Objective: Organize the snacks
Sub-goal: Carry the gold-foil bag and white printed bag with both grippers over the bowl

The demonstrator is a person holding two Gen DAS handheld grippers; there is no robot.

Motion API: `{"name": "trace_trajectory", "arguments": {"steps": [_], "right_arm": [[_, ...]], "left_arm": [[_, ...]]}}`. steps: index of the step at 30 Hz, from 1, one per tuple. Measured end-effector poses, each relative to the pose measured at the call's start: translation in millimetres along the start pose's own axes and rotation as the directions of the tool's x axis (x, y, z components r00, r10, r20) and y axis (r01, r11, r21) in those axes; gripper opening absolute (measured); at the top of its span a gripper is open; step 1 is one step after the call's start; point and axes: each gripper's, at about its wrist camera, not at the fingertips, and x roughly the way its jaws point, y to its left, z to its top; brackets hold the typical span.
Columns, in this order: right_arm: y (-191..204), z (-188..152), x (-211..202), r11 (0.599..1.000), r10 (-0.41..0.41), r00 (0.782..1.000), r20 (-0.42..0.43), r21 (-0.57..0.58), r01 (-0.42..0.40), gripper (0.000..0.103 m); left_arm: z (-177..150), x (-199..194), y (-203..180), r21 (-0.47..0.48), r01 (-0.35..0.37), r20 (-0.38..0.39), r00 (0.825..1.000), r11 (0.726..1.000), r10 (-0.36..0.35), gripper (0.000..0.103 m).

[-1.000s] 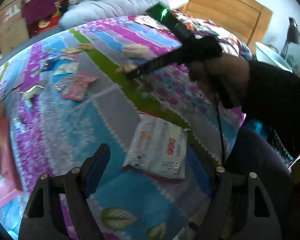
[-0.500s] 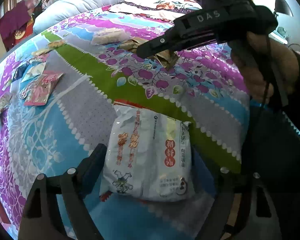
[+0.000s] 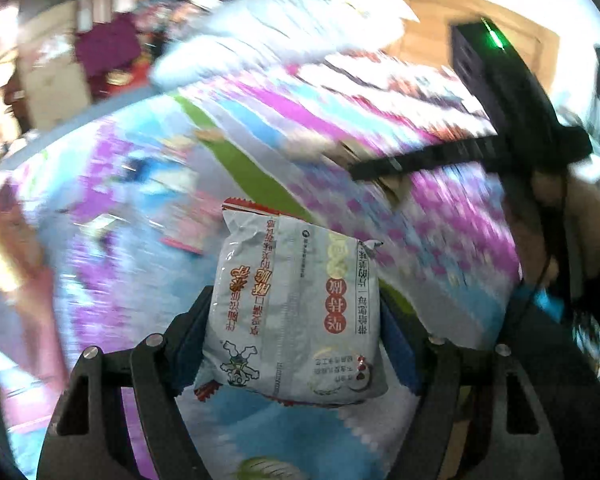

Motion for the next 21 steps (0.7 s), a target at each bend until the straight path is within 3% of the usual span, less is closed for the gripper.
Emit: {"name": "trace_trajectory", "arguments": {"steps": [4, 8, 14, 21], "right_arm": [[36.8, 18.1, -9.4, 0.998, 0.019, 0.999, 0.034, -0.066, -0.017, 0.027], [77.5, 36.3, -13.3, 0.990, 0.058, 0.996, 0.067, -0.132, -0.049, 0.027], [146.8, 63.4, -17.6, 0.966, 0.135, 0.986, 0.094, -0.235, -0.110, 0.027], [247.6, 87.2, -15.2, 0.910, 0.224, 0.971, 0.086, -0.374, -0.177, 0.027]], "left_arm": [[19.9, -48.9, 31.6, -0.087, -0.128, 0.084, 0.987, 0.988, 0.136, 0.077], [27.4, -96.8, 65.6, -0.183, -0.248, 0.133, 0.953, 0.951, 0.273, 0.077], [22.9, -162.3, 131.0, -0.334, -0.397, 0.158, 0.870, 0.855, 0.466, 0.077], [-1.6, -223.4, 192.5, -0.463, -0.481, 0.147, 0.787, 0.745, 0.599, 0.077]]}}
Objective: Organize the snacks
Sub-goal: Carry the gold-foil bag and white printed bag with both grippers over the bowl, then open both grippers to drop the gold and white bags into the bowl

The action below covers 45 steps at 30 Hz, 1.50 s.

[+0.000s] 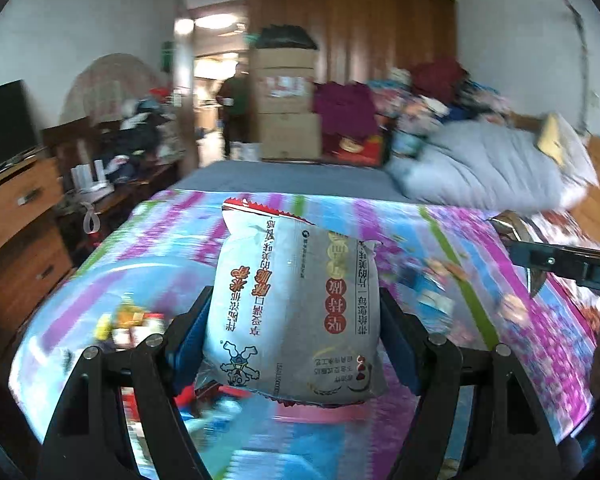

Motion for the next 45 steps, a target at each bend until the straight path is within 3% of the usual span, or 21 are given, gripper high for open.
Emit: {"name": "trace_trajectory", "arguments": {"steps": [6, 18, 30, 45], "right_arm": [[67.5, 32.5, 35.1, 0.993, 0.087, 0.996, -0.013, -0.082, -0.088, 0.027], [169.8, 50.0, 104.0, 0.960, 0.200, 0.975, -0.099, -0.180, -0.215, 0.027], [211.1, 42.7, 157.5, 0.946, 0.218, 0.951, -0.218, -0.191, -0.261, 0.027], [209.9, 37.9, 172.1, 0.952, 0.217, 0.946, -0.240, -0.164, -0.260, 0.027]], "left_arm": [[4.5, -11.2, 67.7, -0.068, -0.107, 0.013, 0.994, 0.992, 0.108, 0.077], [-16.3, -23.3, 156.4, -0.205, -0.185, -0.012, 0.982, 0.961, 0.186, 0.077], [-30.9, -18.0, 193.0, -0.275, -0.208, -0.059, 0.978, 0.939, 0.199, 0.077], [-35.0, -5.9, 202.1, -0.286, -0.221, -0.092, 0.975, 0.932, 0.202, 0.077]]}}
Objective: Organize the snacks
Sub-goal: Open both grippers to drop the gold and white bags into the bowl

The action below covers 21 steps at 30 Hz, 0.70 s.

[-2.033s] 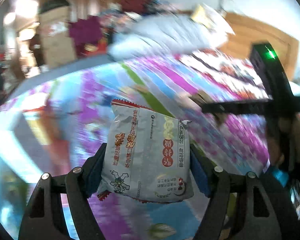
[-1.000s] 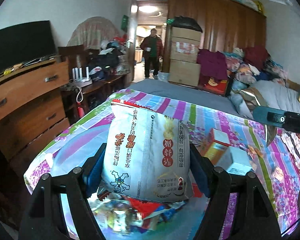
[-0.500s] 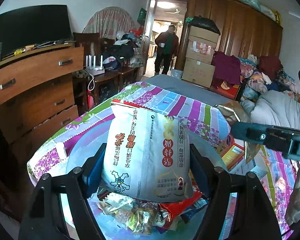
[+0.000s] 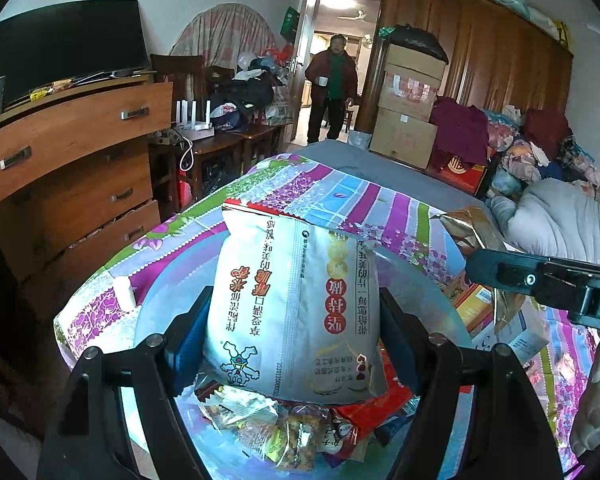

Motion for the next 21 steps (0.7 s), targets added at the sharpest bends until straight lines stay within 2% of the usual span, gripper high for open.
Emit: {"name": "trace_trajectory", "arguments": {"steps": [21], "right_arm": [[-6.1, -1.3, 13.4, 1.000, -0.005, 1.000, -0.023, 0.007, 0.005, 0.029]], "left_arm": [[-2.6, 13.0, -1.0, 0.015, -0.013, -0.020, 1.000, 1.000, 0.013, 0.077]]}}
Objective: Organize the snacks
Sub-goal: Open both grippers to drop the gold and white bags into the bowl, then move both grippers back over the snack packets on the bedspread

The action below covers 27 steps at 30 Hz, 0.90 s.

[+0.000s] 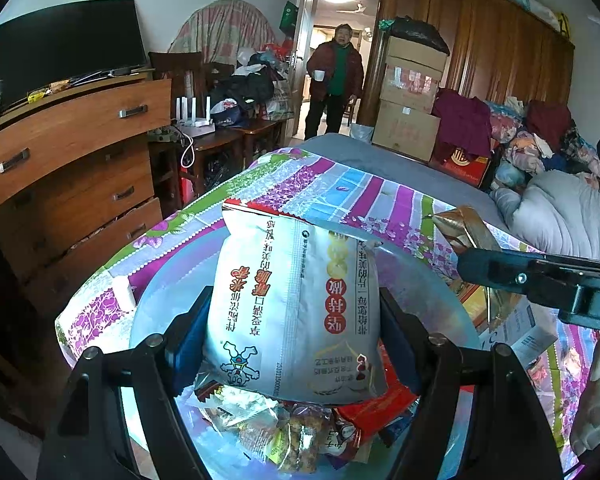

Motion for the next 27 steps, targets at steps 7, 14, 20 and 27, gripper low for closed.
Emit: {"name": "trace_trajectory", "arguments": {"steps": [7, 14, 20, 27], "right_arm": [[-3.4, -2.6, 4.4, 1.000, 0.002, 1.000, -0.008, 0.005, -0.002, 0.029], [-1.5, -2.5, 7.7, 1.000, -0.008, 1.000, -0.013, 0.000, 0.008, 0.035], [0.9, -4.8, 9.5, 1.000, -0.019, 1.000, -0.016, -0.010, 0.019, 0.055], [-1.1, -7.4, 3.9, 1.000, -0.023, 1.000, 0.003, 0.000, 0.023, 0.057]], "left_arm": [[-1.1, 1.8, -2.6, 0.006, 0.001, -0.006, 1.000, 1.000, -0.001, 0.077], [-2.3, 2.7, -3.4, 0.000, -0.007, -0.012, 1.000, 1.000, 0.007, 0.078], [-5.6, 8.4, 2.4, -0.002, -0.018, -0.035, 0.999, 1.000, 0.018, 0.079], [-10.8, 15.9, 2.0, 0.004, -0.041, -0.054, 0.998, 0.999, 0.041, 0.086]]}}
